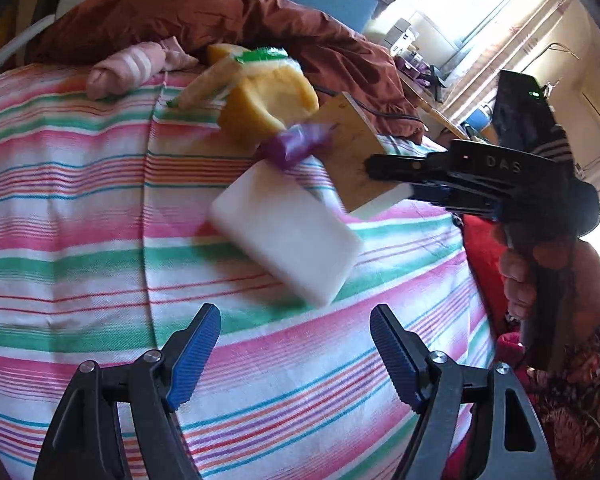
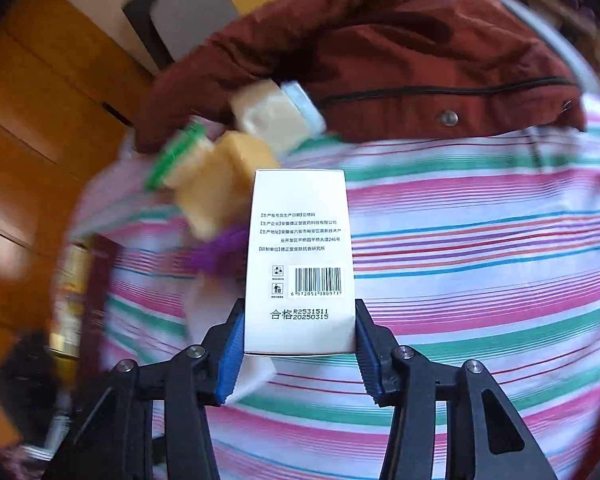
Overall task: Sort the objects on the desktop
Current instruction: 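Grasp the white barcode box with the right tool while the left tool grasps the white block, then carry the white barcode box and white block to the gold tray and release both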
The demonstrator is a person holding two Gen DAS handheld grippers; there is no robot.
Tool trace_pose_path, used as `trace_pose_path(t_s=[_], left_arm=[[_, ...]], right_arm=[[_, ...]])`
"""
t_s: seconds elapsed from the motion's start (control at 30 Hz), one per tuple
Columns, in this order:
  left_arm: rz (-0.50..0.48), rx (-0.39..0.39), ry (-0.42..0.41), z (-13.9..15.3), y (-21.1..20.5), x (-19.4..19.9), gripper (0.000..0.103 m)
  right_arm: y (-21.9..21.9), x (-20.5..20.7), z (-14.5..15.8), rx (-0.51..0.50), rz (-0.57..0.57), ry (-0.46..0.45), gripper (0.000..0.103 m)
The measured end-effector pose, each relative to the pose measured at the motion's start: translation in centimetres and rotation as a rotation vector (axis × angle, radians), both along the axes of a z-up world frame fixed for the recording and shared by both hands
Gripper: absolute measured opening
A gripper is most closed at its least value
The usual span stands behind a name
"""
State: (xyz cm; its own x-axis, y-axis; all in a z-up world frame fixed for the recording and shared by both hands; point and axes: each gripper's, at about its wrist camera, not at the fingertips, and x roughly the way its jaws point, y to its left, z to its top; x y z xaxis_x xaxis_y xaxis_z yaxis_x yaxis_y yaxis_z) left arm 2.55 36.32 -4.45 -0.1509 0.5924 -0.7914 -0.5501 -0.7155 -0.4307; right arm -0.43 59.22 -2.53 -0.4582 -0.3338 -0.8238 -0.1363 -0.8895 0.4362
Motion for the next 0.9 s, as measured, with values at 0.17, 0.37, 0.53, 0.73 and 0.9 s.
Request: trace_pose_path(t_s=[0.17, 0.37, 0.53, 0.73, 0.9], left_arm=[[0.065, -0.007, -0.093, -0.6, 1.3, -1.7, 0.080], [0.097, -0.079, -0.163, -1.5, 5.7, -3.6, 0.081], [0.118, -0.228, -0.104, -1.7, 8.8, -5.2, 0.085], [0.024, -0.317, 0.094, -2.3, 10.5, -4.1, 0.085], [-0.054, -0.296, 0.252, -2.7, 9.4, -2.4, 0.074]], right_arm=[[1.2, 0.6, 1.2, 0.236, -0.089, 0.001, 0.050], [2.7, 1.0, 0.1, 0.254, -0.159, -0.044, 0.050], [3.9, 0.5, -0.4, 0.245, -0.166, -0.056, 0.050], [3.9, 0.6, -0.3, 0.249, -0.157, -0.057, 0.050], [3.9, 0.6, -0.4, 0.250, -0.164, -0.053, 0.050]])
